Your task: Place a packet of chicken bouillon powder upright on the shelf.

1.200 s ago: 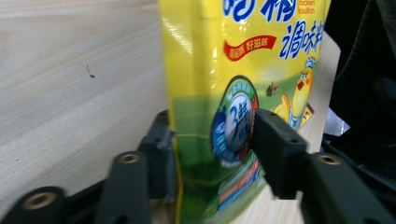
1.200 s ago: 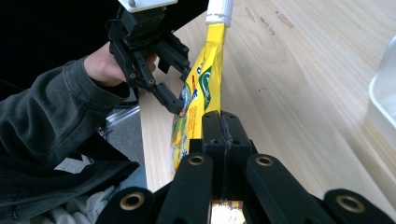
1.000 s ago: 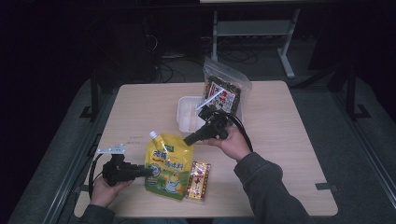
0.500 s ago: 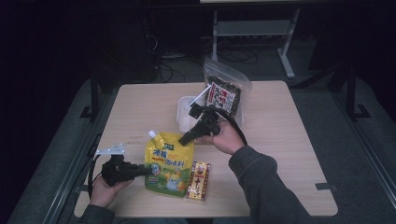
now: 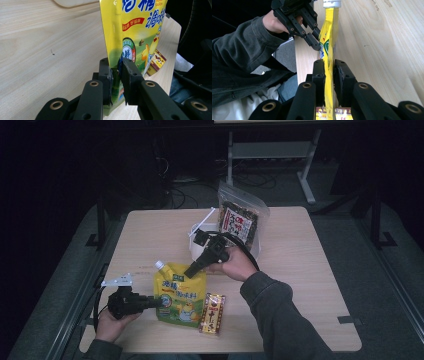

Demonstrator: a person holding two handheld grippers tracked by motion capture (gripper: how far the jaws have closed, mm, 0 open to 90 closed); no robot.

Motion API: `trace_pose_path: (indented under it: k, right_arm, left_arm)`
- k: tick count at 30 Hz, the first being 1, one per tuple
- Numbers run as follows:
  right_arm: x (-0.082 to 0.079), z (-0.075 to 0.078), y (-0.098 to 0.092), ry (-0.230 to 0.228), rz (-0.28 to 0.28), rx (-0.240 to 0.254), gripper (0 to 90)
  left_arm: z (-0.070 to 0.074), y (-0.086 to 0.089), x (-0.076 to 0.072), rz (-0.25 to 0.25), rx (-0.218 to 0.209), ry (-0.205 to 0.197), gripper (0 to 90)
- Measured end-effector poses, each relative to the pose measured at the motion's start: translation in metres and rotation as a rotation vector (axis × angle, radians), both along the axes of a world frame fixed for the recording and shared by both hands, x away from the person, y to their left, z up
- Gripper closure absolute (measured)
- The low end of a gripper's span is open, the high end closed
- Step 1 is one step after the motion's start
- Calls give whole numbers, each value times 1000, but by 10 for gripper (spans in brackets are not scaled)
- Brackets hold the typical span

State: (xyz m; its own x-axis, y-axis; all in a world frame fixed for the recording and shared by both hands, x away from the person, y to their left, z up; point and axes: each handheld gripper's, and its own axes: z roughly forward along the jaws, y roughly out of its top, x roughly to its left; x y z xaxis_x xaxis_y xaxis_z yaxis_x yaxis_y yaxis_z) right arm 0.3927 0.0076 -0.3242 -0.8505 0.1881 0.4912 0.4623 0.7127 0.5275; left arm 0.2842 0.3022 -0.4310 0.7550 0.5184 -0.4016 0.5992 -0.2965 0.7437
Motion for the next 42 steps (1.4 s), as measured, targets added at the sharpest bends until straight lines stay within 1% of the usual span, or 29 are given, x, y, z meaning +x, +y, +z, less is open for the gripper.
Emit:
trace_pose_path:
  k: [2, 5, 8, 11, 14, 16, 18, 19, 20, 23, 25, 26, 27, 29, 34, 39, 42]
  right_arm:
    - [0, 2, 1, 3, 1, -7, 771]
    - [-1, 3, 4, 3, 9, -13, 775]
    - [-2, 2, 6, -7, -1, -21, 871]
    - [-3, 3, 6, -3, -6, -18, 892]
    - [-4, 2, 5, 19, -9, 6, 895]
    - [-4, 2, 4, 37, -12, 24, 895]
    - [-5, 2, 4, 42, -11, 37, 896]
    - [-6, 3, 4, 42, -12, 43, 896]
    - [-7, 4, 4, 45, -14, 48, 896]
    - [-8, 7, 3, 46, -28, 66, 896]
    - [-7, 10, 0, 55, -41, 102, 896]
    - [-7, 11, -1, 61, -51, 111, 896]
    - [-7, 12, -2, 46, -62, 118, 896]
    - [-7, 14, -5, 38, -84, 133, 896]
    - [-5, 18, -11, 28, -130, 174, 896]
    - [-2, 22, -19, 45, -174, 236, 896]
    - [-2, 26, -24, 36, -202, 265, 896]
  left_arm:
    - [1, 0, 0, -3, -2, -4, 785]
    - [1, 0, -1, -6, 0, -8, 785]
    - [1, 0, -1, -5, 1, -11, 782]
    - [1, 0, 0, 5, -1, -15, 760]
    - [1, 1, 0, 21, -4, -25, 712]
    - [3, 1, -2, 36, -11, -45, 673]
    - [5, 2, -3, 50, -18, -64, 637]
    - [7, 3, -4, 68, -1, -79, 610]
    - [8, 3, -4, 72, 4, -87, 571]
    - [9, 4, -5, 95, 15, -109, 536]
    - [9, 5, -5, 121, 28, -115, 486]
    - [9, 6, -5, 136, 33, -120, 453]
    - [9, 6, -5, 149, 39, -124, 420]
    - [8, 6, -5, 167, 47, -123, 367]
    - [5, 6, -4, 188, 67, -116, 316]
    - [4, 5, -3, 205, 70, -112, 269]
    - [4, 4, -3, 206, 78, -119, 267]
